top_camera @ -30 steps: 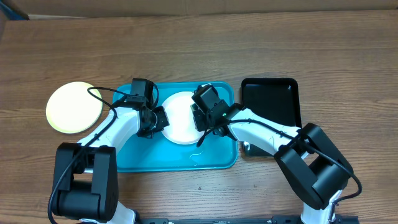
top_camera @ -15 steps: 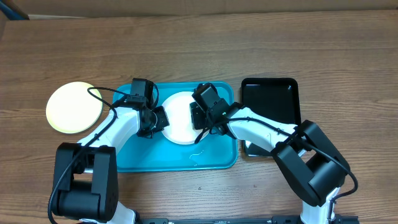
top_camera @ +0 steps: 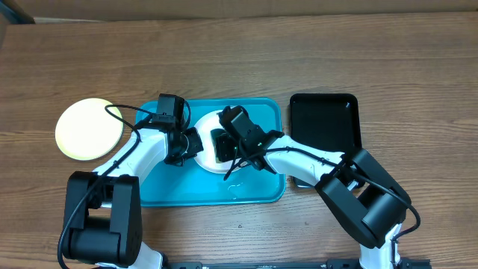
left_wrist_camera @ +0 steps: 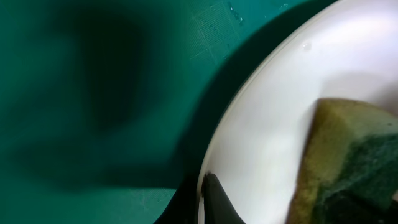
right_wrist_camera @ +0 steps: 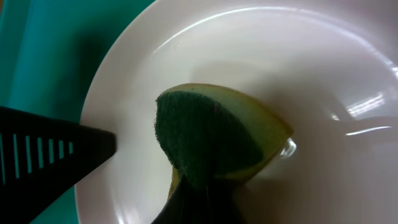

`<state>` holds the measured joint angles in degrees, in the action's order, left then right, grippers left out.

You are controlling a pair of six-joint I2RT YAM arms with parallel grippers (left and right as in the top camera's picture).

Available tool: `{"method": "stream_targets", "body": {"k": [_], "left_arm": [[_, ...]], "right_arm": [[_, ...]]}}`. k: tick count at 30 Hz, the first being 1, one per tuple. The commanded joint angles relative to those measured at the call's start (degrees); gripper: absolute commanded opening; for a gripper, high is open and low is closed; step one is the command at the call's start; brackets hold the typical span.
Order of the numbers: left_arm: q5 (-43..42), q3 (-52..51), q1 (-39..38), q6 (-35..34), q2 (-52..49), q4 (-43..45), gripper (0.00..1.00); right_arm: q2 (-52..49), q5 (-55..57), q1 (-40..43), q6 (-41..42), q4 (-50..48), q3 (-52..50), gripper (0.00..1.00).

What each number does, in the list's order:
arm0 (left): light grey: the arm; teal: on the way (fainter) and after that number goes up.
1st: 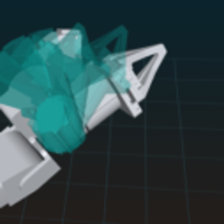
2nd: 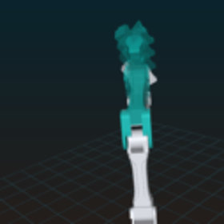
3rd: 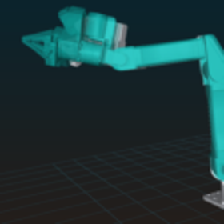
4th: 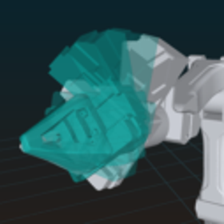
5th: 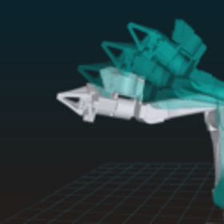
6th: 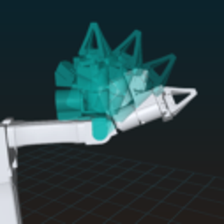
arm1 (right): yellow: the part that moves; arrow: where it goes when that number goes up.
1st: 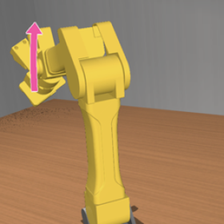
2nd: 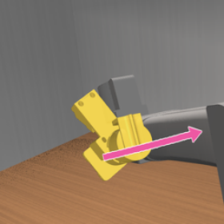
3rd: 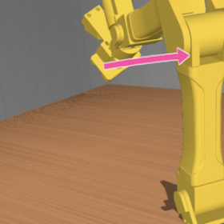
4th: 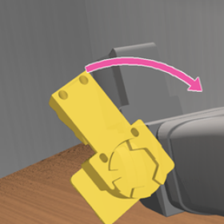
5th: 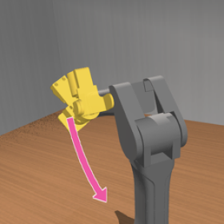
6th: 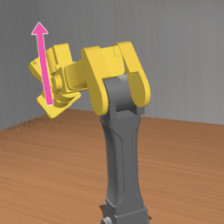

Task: Clean dirty plates on tray and stack at the side
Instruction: 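Scrub the white plate with the sponge while the left gripper holds it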

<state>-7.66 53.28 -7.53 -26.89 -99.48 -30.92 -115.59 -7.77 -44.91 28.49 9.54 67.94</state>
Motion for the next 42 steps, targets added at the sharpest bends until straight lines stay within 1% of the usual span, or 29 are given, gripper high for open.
{"method": "stream_targets", "body": {"k": [1, 4, 8, 10, 18, 21, 26, 28, 42], "left_arm": [[3.1, -3.4, -0.8, -0.3, -4.0, -0.7, 0.04], [3.1, -3.4, -0.8, -0.3, -4.0, -0.7, 0.04], [3.2, -3.4, -0.8, -0.3, -4.0, -0.7, 0.04], [3.1, -3.4, -0.8, -0.3, -4.0, -0.8, 0.04], [3.1, -3.4, -0.8, -0.3, -4.0, -0.8, 0.04], [3.1, -3.4, -0.8, -0.3, -4.0, -0.7, 0.04], [3.2, -3.4, -0.8, -0.3, -4.0, -0.7, 0.04], [3.2, -3.4, -0.8, -0.3, -4.0, -0.7, 0.04], [3.1, -3.4, -0.8, -0.3, -4.0, -0.7, 0.04]], "right_arm": [[-1.6, -4.3, -0.9, 0.5, 0.0, -0.2, 0.04], [-1.6, -1.2, -0.9, 0.4, 1.5, -0.2, 0.04], [-1.6, 8.7, -0.3, 0.0, 5.6, -0.2, 0.04], [-1.6, 11.8, 0.4, -0.4, 7.2, -0.2, 0.04], [-1.6, 13.0, 6.7, -0.6, 10.0, -0.1, 0.04], [-1.4, 10.1, 8.9, -0.6, 11.4, 0.5, 0.04], [-1.0, -4.6, 10.4, -0.6, 10.3, 1.5, 0.04], [-1.1, -7.5, 10.1, -0.6, 9.3, 1.5, 0.04], [-1.1, -9.8, 3.7, -0.4, 0.8, 1.5, 0.04]]}}
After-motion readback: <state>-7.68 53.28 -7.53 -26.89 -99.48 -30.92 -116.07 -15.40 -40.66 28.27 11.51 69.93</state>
